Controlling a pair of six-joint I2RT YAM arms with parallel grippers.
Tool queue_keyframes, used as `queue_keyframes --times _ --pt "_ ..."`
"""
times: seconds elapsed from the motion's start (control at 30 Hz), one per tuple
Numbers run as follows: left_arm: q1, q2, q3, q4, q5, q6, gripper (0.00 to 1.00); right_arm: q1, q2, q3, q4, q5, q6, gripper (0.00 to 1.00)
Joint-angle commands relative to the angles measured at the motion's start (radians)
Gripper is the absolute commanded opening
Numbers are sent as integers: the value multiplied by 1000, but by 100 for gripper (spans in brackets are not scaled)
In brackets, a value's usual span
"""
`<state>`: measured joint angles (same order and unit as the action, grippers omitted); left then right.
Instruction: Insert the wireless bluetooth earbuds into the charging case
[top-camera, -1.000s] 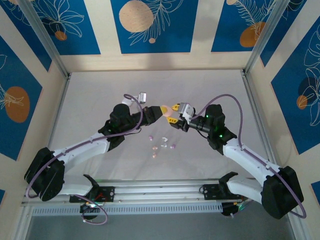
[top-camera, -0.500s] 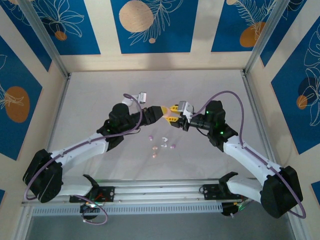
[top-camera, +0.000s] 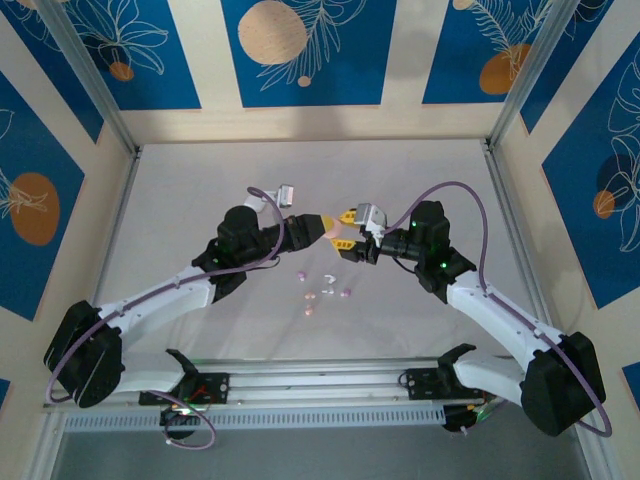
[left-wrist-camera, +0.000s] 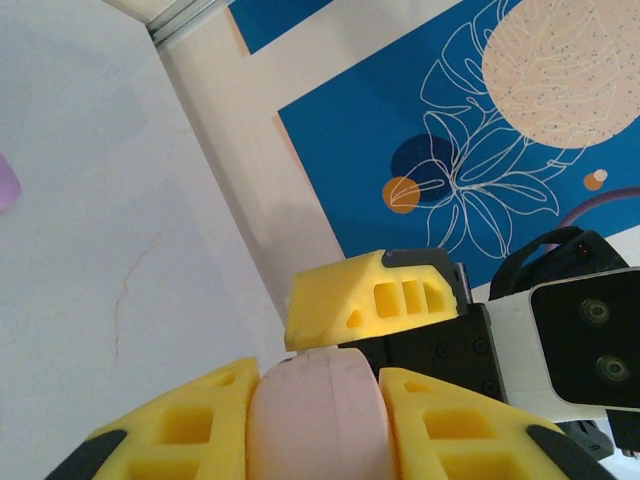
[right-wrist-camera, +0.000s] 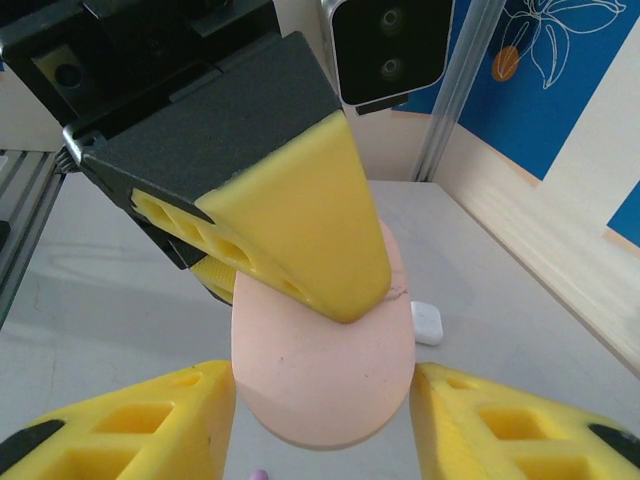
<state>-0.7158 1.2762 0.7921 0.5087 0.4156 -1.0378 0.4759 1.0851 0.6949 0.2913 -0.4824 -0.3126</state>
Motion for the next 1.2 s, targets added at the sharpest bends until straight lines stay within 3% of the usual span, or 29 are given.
queue_keyframes --times 0.0,0.57,0.77,0.8,0.97,1.17 --pt "-2 -12 32 29 20 -4 11 6 16 29 25 -7 11 51" --pt "-2 -12 35 21 18 -5 12 10 24 36 62 -15 30 53" --pt "-2 -12 37 17 20 3 15 9 20 34 43 -25 29 39" --pt "-2 -13 37 11 20 13 18 6 18 35 29 -43 29 37" --pt "-2 -42 37 -32 21 156 54 -12 27 90 -116 -166 37 33" --pt "0 -127 21 -147 120 632 76 -47 72 169 -282 -332 64 33"
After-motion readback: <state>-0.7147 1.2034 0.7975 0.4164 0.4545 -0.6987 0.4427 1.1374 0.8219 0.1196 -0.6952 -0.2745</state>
